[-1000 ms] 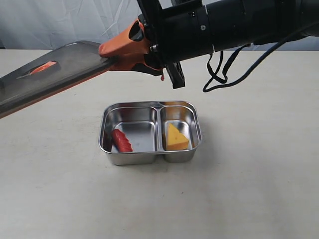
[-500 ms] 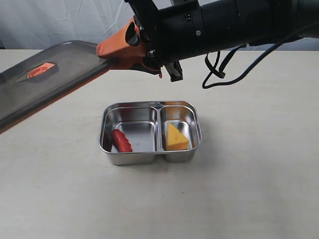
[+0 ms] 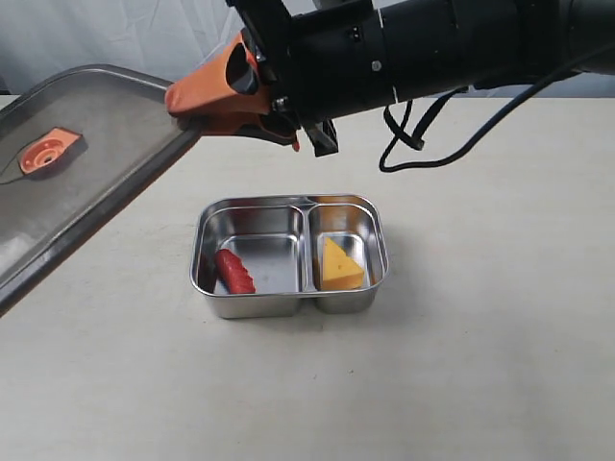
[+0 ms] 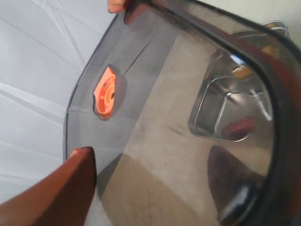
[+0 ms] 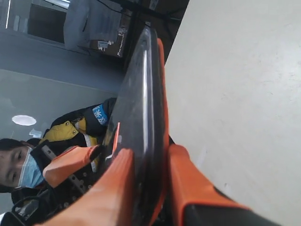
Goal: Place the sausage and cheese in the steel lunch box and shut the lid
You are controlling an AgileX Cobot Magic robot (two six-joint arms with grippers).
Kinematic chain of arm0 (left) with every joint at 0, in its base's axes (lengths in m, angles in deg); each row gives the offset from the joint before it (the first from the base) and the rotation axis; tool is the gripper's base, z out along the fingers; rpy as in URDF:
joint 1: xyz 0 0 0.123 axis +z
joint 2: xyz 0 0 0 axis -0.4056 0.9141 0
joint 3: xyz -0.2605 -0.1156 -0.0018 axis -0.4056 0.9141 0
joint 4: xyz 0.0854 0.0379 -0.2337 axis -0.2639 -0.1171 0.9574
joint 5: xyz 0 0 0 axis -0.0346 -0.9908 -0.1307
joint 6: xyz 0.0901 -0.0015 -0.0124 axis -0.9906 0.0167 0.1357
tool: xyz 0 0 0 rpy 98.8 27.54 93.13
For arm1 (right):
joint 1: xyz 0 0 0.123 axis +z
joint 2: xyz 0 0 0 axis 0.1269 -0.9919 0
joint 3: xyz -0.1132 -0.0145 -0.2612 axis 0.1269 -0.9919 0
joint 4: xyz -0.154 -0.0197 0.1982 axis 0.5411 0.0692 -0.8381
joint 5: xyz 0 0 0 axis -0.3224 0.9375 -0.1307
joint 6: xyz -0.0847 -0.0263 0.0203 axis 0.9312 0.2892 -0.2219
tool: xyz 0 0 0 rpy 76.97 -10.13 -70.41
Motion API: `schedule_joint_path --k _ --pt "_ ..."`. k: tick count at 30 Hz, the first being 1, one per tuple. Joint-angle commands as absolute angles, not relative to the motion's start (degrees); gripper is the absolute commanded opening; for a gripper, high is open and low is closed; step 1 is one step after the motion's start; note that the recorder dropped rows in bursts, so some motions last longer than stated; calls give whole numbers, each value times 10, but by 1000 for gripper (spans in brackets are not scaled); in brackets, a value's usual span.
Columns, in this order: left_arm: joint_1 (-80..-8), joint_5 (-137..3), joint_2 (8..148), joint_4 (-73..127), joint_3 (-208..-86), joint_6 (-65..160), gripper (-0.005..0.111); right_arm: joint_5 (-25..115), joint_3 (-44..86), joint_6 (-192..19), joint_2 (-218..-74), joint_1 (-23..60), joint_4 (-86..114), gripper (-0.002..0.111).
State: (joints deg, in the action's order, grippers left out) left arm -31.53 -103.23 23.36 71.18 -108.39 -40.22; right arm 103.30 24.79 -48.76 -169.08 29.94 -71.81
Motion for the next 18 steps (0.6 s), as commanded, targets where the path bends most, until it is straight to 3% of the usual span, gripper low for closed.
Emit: schedule_joint_path --k 1,18 --pt "-321 -1025 235 716 -1085 -386 64 1047 248 -468 -1666 303 -713 -1" --pt "-321 -997 216 634 -1085 -284 64 1022 248 -471 -1652 287 -702 -1"
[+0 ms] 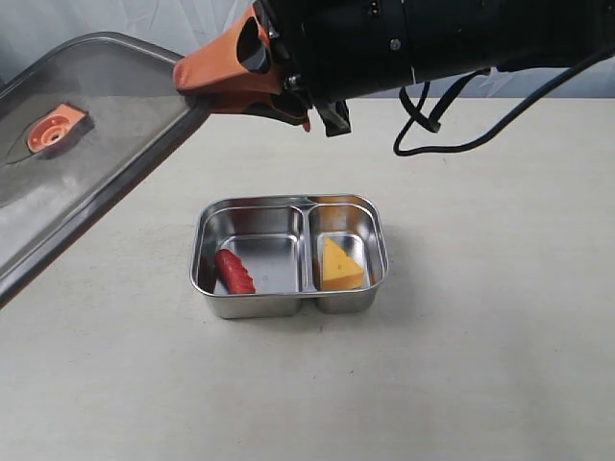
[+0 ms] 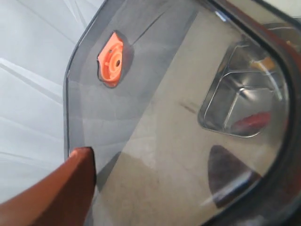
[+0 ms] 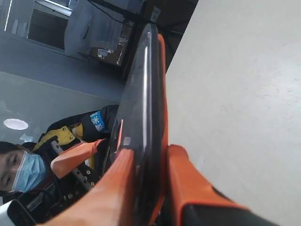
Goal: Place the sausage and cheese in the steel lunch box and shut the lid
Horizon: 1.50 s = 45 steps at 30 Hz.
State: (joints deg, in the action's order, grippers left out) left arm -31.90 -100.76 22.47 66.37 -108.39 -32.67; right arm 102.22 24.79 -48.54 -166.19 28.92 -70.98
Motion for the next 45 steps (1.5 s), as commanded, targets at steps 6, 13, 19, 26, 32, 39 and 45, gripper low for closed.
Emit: schedule_joint_path --k 6,13,19,26,32,39,45 --pt "-321 -1006 207 611 -1085 -263 64 1008 248 -471 -1640 279 -702 -1" --pt "-321 -1012 199 602 -1085 -259 64 1026 248 -472 -1609 238 -702 -1" --pt "-321 -1012 199 602 -1085 -250 64 1039 248 -472 -1596 217 -699 -1" --pt "-321 -1012 199 602 -1085 -250 64 1033 243 -477 -1596 214 -696 -1" --pt "-321 -1012 198 577 -1085 -225 64 1004 227 -486 -1589 190 -696 -1" --pt "-321 -990 192 554 -1085 -185 64 934 87 -456 -1535 131 -764 -1" --pt "-321 -983 188 566 -1085 -173 64 918 -20 -354 -1527 127 -861 -1"
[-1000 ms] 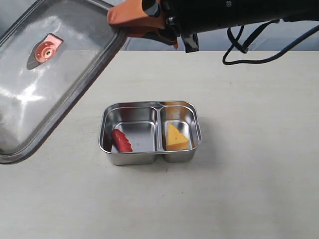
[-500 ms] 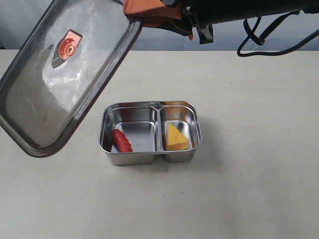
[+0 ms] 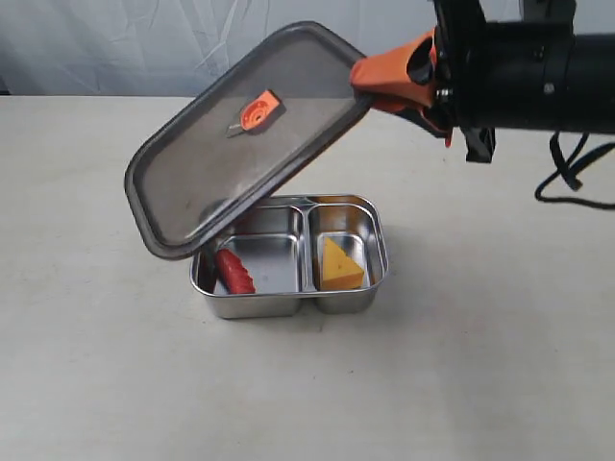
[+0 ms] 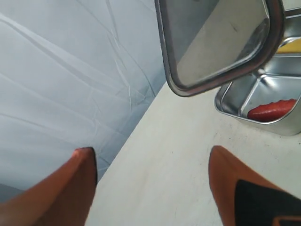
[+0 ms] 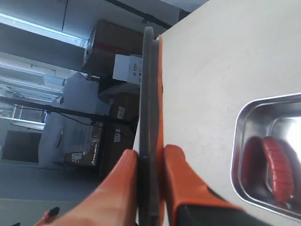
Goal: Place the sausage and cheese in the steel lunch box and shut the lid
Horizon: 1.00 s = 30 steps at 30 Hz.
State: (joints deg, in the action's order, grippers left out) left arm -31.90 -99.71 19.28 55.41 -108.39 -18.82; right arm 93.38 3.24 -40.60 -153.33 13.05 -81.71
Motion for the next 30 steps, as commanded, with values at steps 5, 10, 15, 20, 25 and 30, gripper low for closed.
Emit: schedule_joint_path --k 5,10,15,20,25,30 --pt "-321 -983 188 566 -1085 -173 64 871 -64 -352 -1515 127 -861 -1" --pt "-321 -976 188 569 -1085 -173 64 835 -75 -346 -1499 127 -861 -1" --pt "-321 -974 188 584 -1085 -173 64 807 -63 -348 -1498 127 -861 -1" --pt "-321 -974 188 584 -1085 -173 64 711 -41 -348 -1483 128 -861 -1" --pt "-321 -990 188 599 -1085 -157 64 727 -41 -378 -1462 128 -861 -1" --pt "-321 -1004 188 620 -1085 -144 64 787 -41 -367 -1456 128 -861 -1"
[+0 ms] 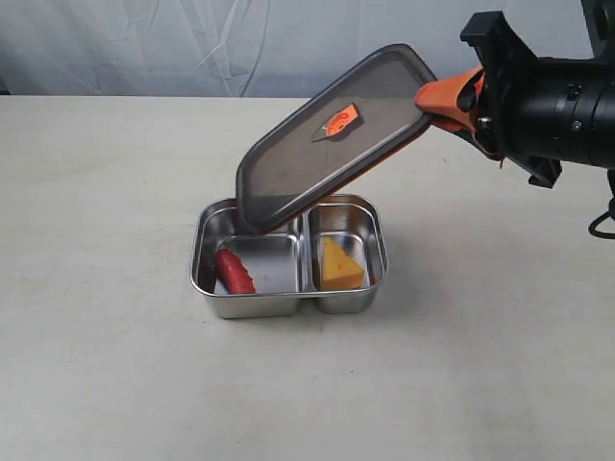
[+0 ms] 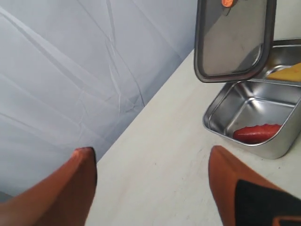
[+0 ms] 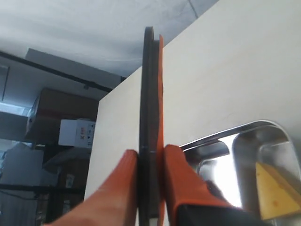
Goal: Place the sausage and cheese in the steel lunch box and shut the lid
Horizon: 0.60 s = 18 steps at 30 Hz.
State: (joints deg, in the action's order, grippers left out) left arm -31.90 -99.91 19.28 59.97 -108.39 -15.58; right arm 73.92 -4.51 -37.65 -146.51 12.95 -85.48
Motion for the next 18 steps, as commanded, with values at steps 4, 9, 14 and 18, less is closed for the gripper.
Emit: schedule_joint_path --k 4,9,14,18 --pt "-321 -1004 188 620 -1085 -144 64 810 -41 -357 -1449 128 -861 -1" --pt "-321 -1004 188 620 -1085 -144 64 829 -41 -354 -1439 128 -861 -1" --pt "-321 -1004 188 620 -1085 -144 64 857 -41 -354 -1428 128 -861 -1" --pt "-321 -1004 188 618 -1085 -144 64 902 -41 -332 -1417 128 -861 -1"
